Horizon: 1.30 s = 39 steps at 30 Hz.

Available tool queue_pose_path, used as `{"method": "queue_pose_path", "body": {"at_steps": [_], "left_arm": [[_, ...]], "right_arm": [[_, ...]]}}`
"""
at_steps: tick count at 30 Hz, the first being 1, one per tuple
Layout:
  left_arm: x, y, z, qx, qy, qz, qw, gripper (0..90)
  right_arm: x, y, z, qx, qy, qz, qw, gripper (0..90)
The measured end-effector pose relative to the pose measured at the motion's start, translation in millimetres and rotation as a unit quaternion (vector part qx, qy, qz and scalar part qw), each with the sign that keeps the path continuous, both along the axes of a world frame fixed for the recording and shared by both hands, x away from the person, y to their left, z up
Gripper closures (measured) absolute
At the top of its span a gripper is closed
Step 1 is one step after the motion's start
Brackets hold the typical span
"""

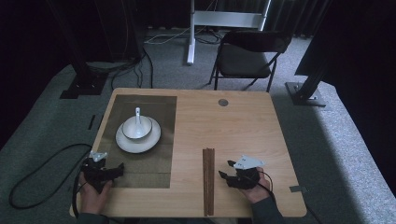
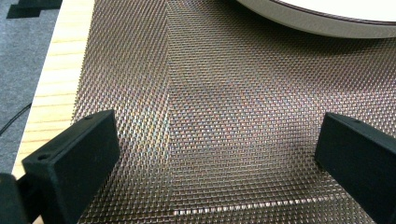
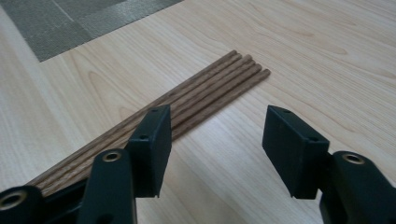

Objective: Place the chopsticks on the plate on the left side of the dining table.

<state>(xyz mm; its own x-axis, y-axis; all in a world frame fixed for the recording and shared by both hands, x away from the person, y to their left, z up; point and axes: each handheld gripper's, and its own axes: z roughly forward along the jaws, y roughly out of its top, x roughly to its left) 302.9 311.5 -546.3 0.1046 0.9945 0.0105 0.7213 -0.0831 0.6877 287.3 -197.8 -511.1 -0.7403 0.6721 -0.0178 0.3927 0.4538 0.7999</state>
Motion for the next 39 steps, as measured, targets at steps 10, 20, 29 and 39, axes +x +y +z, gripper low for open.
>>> {"method": "queue_pose_path", "body": {"at_steps": [10, 20, 29, 39], "left_arm": [[0.0, 0.0, 0.0, 0.0, 0.0, 0.0, 1.0, 0.2], [0.0, 0.0, 0.0, 0.0, 0.0, 0.0, 1.0, 0.2], [0.0, 0.0, 0.0, 0.0, 0.0, 0.0, 1.0, 0.2], [0.0, 0.0, 0.0, 0.0, 0.0, 0.0, 1.0, 0.2]], "right_arm": [[-4.1, 7.3, 0.2, -0.003, 0.001, 0.017, 0.9998, 42.9], [-7.9, 13.7, -0.2, -0.009, 0.0, 0.031, 0.9995, 43.6], [-9.0, 18.0, -1.7, -0.013, 0.002, 0.039, 0.9991, 44.0], [-9.8, 22.3, -4.1, -0.017, 0.006, 0.047, 0.9987, 44.8]]}}
